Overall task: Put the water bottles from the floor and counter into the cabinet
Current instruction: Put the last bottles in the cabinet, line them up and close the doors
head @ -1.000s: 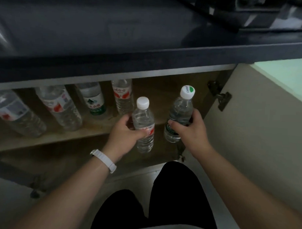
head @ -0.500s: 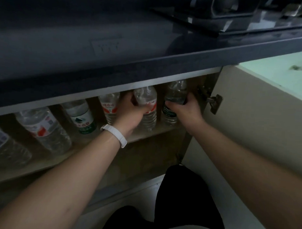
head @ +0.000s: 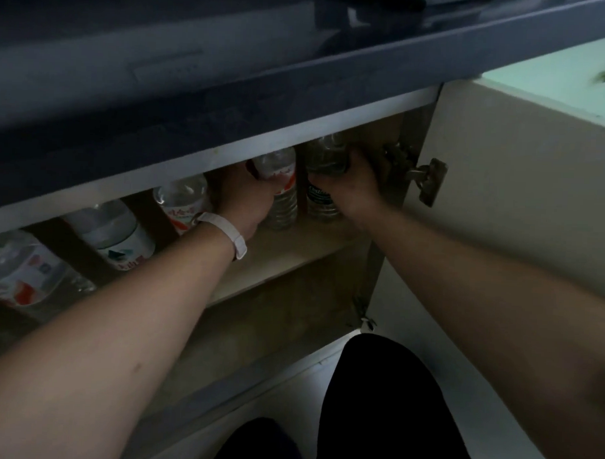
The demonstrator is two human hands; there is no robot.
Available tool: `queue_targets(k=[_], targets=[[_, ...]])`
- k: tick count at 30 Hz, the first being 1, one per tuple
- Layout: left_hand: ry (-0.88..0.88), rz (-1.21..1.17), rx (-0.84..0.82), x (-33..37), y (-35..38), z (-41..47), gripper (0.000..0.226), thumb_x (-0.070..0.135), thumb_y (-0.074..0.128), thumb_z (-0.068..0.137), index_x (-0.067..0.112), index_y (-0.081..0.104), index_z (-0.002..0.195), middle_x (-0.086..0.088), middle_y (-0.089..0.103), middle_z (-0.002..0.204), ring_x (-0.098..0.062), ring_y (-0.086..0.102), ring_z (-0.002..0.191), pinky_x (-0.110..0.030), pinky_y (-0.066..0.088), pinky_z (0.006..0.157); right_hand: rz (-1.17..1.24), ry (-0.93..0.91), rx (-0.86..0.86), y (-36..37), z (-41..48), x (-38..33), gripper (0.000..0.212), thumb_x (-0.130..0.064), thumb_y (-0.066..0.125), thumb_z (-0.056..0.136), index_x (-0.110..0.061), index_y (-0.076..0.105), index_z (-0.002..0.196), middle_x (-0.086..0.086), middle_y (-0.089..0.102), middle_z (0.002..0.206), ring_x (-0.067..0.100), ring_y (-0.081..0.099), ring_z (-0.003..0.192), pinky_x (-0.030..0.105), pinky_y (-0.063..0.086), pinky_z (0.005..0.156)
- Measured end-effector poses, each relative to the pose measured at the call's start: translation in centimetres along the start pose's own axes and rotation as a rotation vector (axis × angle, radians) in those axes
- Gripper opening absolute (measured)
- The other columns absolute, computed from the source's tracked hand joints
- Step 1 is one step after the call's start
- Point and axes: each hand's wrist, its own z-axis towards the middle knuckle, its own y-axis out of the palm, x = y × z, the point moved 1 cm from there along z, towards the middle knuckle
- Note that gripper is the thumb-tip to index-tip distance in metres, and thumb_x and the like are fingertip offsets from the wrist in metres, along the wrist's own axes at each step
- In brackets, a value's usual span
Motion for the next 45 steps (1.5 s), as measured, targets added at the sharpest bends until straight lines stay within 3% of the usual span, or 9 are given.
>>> queue_targets(k=[4,7,16,21,29,34,37,40,45], targets=[[-0.006,-0.018,0.028,-1.2,0.4,1.5,0.049,0.019,0.082,0.081,0.028,0.06,0.125,0.003,0.065,0.13,-0.018,0.061,0.121,-0.046,0.049,0.106,-0.017,-0.063,-0.008,0.4,1.5,0.6,0.063,-0.021,0.078,0.082,-0.018,0.047,0.138,0.001,0.054,0.14,0.018,0.047,0.131,0.027,0.038,0.103],[0.0,-0.004,0.008,-1.1,0.6,2.0,0.042,0.024,0.081,0.081,0.034,0.062,0.118,0.006,0.066,0.128,-0.018,0.061,0.121,-0.047,0.048,0.107,0.016,-0.062,-0.019,0.5,2.3,0.8,0.064,-0.019,0.077,0.083,-0.018,0.047,0.139,0.002,0.053,0.142,0.018,0.046,0.132,0.023,0.037,0.099],[0.054,0.055,0.017,-1.7,1.2,2.2,0.05,0.023,0.076,0.088,0.027,0.054,0.133,0.002,0.061,0.138,-0.017,0.056,0.129,-0.045,0.046,0.11,0.026,-0.064,-0.057,0.7,3.3,1.3,0.067,-0.016,0.07,0.088,-0.02,0.036,0.146,0.0,0.048,0.145,0.004,0.042,0.124,0.022,0.035,0.101],[0.098,0.084,0.001,-2.0,1.2,1.6,0.059,0.032,0.075,0.09,0.023,0.051,0.142,0.004,0.058,0.142,-0.014,0.052,0.133,-0.041,0.044,0.112,0.005,-0.064,-0.059,0.8,3.3,1.4,0.071,-0.021,0.069,0.089,-0.021,0.032,0.149,0.0,0.046,0.147,0.015,0.041,0.134,0.02,0.032,0.096],[0.044,0.081,-0.065,-2.1,-0.7,-3.2,0.055,0.031,0.066,0.097,0.028,0.044,0.148,0.013,0.057,0.14,-0.005,0.055,0.127,-0.032,0.047,0.106,-0.044,-0.117,-0.031,-0.5,0.2,1.9,0.059,-0.02,0.066,0.091,-0.019,0.039,0.144,-0.003,0.051,0.14,0.009,0.045,0.127,0.02,0.035,0.094],[0.145,0.434,-0.028,-2.4,-3.5,-8.5,0.055,0.036,0.061,0.098,0.033,0.042,0.149,0.016,0.051,0.138,-0.003,0.048,0.119,-0.018,0.037,0.09,-0.159,-0.197,-0.03,0.0,-3.0,2.5,0.055,-0.029,0.067,0.09,-0.02,0.046,0.14,-0.005,0.048,0.133,0.004,0.045,0.115,0.024,0.04,0.092],[0.23,0.679,0.011,-3.2,-5.5,-11.0,0.053,0.041,0.057,0.098,0.03,0.045,0.148,0.003,0.051,0.148,-0.018,0.048,0.131,-0.028,0.038,0.097,-0.252,-0.249,-0.058,1.1,-4.9,2.5,0.056,-0.033,0.067,0.091,-0.019,0.045,0.141,-0.009,0.045,0.131,0.001,0.041,0.113,0.022,0.038,0.093],[0.319,0.88,0.082,-3.9,-7.6,-12.4,0.051,0.042,0.057,0.095,0.022,0.053,0.142,-0.003,0.055,0.143,-0.026,0.049,0.131,-0.04,0.044,0.102,-0.454,-0.366,-0.119,2.8,-6.3,2.5,0.054,-0.039,0.066,0.089,-0.028,0.047,0.138,-0.004,0.05,0.135,0.012,0.051,0.119,0.029,0.044,0.094],[0.3,1.011,0.239,-5.7,-11.8,-13.1,0.051,0.043,0.063,0.089,0.017,0.058,0.133,-0.01,0.054,0.139,-0.033,0.046,0.13,-0.047,0.044,0.101,-0.575,-0.394,-0.22,5.9,-8.1,1.8,0.065,-0.048,0.062,0.088,-0.03,0.037,0.145,-0.002,0.045,0.145,0.021,0.046,0.13,0.04,0.044,0.103]])
